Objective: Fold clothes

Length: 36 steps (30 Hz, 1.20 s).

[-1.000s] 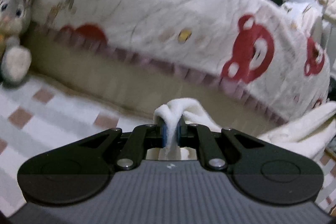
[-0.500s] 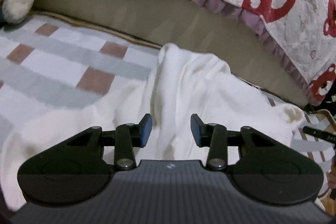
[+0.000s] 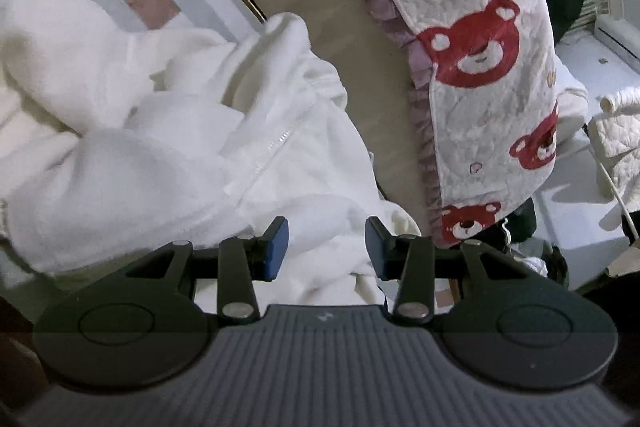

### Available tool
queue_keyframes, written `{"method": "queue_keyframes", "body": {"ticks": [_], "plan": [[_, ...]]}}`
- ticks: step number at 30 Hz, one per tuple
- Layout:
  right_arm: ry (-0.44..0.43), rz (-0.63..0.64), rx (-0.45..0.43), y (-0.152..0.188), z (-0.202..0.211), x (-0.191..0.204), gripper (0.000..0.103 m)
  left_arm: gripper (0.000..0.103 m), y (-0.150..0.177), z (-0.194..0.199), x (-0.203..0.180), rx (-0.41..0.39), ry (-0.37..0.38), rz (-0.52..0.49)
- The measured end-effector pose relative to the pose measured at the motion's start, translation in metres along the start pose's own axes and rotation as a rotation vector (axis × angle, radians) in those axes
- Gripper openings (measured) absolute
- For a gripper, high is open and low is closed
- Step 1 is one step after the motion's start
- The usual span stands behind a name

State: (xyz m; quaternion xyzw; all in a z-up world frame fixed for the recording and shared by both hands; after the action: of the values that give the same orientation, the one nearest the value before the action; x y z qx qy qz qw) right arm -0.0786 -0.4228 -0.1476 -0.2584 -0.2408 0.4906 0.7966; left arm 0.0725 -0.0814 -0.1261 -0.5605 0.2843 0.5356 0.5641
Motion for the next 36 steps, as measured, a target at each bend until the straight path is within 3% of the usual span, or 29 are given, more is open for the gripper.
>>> {"method": "queue_keyframes", "body": {"ticks": [4, 9, 10, 16, 18, 20, 25, 28, 30, 32, 33, 35, 36], "plan": [[0.046, 0.036, 0.013, 0.009, -0.002, -0.002, 0.065, 0.049, 0.003, 0.008, 0.008, 0.003, 0.006, 0.031], [0.082, 0.056, 0.024, 0.019, -0.005, -0.009, 0.065, 0.051, 0.006, 0.009, 0.014, 0.000, -0.154, -0.097], [0.084, 0.059, 0.024, 0.018, -0.005, -0.010, 0.065, 0.051, 0.006, 0.009, 0.015, -0.001, -0.192, -0.134], [0.090, 0.071, 0.020, 0.021, -0.002, -0.016, 0.065, 0.051, 0.013, 0.010, -0.004, -0.027, -0.551, -0.583], [0.097, 0.061, 0.018, 0.022, -0.002, -0.018, 0.065, 0.053, 0.017, 0.008, -0.009, -0.016, -0.560, -0.632], [0.104, 0.040, 0.014, 0.024, -0.002, -0.022, 0.065, 0.061, 0.019, 0.006, -0.006, 0.002, -0.542, -0.603], [0.066, 0.011, 0.025, 0.020, -0.022, -0.021, 0.074, 0.069, 0.019, 0.000, 0.016, 0.028, -0.650, -0.653], [0.090, 0.010, 0.069, 0.020, -0.048, -0.021, 0.079, 0.071, 0.021, -0.006, 0.029, 0.050, -0.702, -0.680], [0.084, 0.020, 0.063, 0.017, -0.052, -0.016, 0.070, 0.076, 0.023, -0.011, 0.033, 0.065, -0.707, -0.702], [0.086, 0.060, 0.042, 0.010, -0.047, -0.008, 0.025, 0.081, 0.026, -0.016, 0.033, 0.074, -0.714, -0.731], [0.091, 0.074, 0.026, 0.004, -0.040, -0.005, 0.017, 0.083, 0.028, -0.019, 0.032, 0.078, -0.718, -0.745], [0.120, 0.091, -0.042, -0.011, -0.018, -0.003, 0.016, 0.082, 0.028, -0.020, 0.025, 0.070, -0.714, -0.764], [0.141, 0.099, -0.081, -0.019, -0.005, -0.002, 0.015, 0.073, 0.027, -0.019, 0.020, 0.061, -0.708, -0.771]]}}
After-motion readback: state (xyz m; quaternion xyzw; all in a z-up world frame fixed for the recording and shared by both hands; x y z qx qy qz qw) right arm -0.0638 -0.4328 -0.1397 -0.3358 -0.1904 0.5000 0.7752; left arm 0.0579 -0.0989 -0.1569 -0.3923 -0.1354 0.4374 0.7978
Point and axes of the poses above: each gripper's, at about its wrist camera, not at the fingertips, and z roughly against the way its jaws point, x to its left, y to its underside, the point moved 9 cm from there along -z, roughly the way its jaws point, and after that the axes turned 10 degrees about y, right-handed, at the moved point
